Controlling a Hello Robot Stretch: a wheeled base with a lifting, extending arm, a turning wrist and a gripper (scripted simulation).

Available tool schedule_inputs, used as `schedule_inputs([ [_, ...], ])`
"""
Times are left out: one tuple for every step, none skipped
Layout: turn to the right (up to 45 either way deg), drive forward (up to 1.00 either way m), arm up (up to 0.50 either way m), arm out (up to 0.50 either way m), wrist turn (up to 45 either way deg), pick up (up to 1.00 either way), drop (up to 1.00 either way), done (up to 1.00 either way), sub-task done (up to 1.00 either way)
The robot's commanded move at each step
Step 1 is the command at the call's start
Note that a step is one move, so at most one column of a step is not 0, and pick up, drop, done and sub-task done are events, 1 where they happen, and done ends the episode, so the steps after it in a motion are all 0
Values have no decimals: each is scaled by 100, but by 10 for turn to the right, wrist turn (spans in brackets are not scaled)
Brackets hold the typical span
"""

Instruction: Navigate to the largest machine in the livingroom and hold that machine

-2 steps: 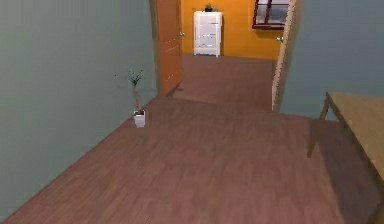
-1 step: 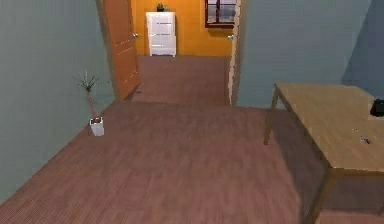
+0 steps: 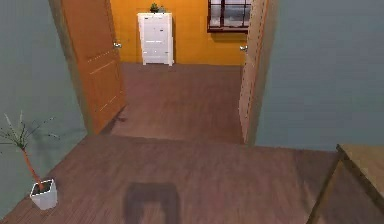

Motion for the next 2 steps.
schedule_inputs([
  [0,100,0,0,0,0,0,0,0],
  [0,70,0,0,0,0,0,0,0],
])
